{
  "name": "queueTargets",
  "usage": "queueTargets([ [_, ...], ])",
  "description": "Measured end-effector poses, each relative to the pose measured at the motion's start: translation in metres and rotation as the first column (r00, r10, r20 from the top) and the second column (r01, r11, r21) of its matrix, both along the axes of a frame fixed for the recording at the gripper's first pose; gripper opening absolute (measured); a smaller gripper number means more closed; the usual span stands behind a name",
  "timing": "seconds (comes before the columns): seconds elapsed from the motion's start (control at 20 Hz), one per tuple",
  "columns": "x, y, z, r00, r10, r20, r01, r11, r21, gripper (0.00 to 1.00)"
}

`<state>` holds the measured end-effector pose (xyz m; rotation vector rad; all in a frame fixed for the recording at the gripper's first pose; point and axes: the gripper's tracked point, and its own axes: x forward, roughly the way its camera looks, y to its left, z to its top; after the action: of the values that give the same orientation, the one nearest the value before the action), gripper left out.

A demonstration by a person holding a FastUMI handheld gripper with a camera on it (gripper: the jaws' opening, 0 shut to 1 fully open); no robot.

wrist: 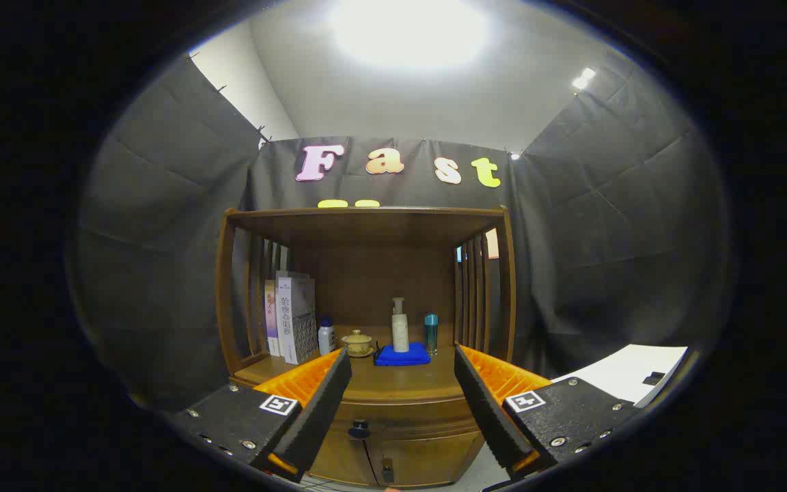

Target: Pull open the drawer, take out the items inside it, and place them on the countertop above the cabinet.

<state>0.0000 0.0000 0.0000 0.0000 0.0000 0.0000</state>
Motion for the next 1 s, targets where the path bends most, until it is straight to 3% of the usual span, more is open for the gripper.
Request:
queueTargets([
  [1.0, -0.001, 0.015, -0.008, 0.999, 0.023, -0.043, -0.023, 1.000, -0.003, 0.95],
])
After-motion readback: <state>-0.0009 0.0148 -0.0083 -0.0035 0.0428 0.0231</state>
